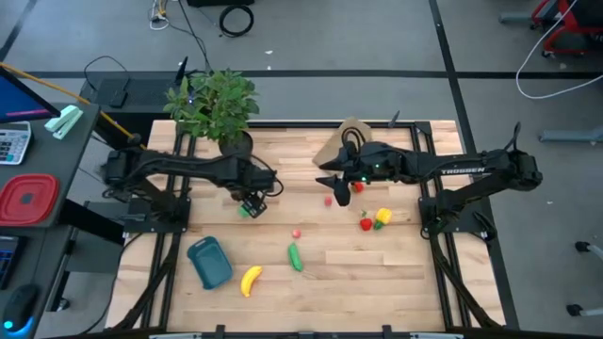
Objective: Pick and placing Produce into tupperware
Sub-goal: Put the green corn into the blue bin
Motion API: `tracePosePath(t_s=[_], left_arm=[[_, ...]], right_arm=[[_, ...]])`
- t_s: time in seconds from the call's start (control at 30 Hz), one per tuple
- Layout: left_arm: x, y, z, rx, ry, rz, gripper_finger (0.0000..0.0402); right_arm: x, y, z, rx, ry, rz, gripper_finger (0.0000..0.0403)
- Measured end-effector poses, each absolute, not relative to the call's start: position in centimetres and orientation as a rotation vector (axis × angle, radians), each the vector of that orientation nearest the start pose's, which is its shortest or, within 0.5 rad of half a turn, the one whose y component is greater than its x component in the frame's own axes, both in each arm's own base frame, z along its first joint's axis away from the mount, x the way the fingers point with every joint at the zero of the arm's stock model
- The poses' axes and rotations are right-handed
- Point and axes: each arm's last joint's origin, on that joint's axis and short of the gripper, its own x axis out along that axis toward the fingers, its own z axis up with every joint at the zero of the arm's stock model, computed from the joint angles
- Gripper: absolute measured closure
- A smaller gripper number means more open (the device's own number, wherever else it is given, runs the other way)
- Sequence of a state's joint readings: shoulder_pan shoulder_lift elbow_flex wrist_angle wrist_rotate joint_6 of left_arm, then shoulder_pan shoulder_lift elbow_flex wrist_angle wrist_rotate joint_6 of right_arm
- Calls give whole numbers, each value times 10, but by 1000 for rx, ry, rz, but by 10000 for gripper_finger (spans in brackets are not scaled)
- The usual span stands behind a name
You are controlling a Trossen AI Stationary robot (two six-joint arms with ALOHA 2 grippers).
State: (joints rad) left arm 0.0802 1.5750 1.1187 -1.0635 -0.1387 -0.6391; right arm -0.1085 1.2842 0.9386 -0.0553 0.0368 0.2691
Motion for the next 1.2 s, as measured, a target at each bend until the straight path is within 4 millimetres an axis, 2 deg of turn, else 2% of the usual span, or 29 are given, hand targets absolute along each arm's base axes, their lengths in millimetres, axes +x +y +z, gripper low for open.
tracePosePath(t_s=[0.23,0.43,0.97,1.2], left_arm=[[279,34,202,-452,1455,637,156],[282,32,193,-492,1511,590,157],[283,31,192,-517,1510,567,156],[286,23,192,-487,1493,526,157]], right_arm=[[282,-32,289,282,417,-202,183],[281,-32,288,299,428,-207,183],[281,-32,287,307,435,-209,183],[281,-32,287,307,436,-210,183]])
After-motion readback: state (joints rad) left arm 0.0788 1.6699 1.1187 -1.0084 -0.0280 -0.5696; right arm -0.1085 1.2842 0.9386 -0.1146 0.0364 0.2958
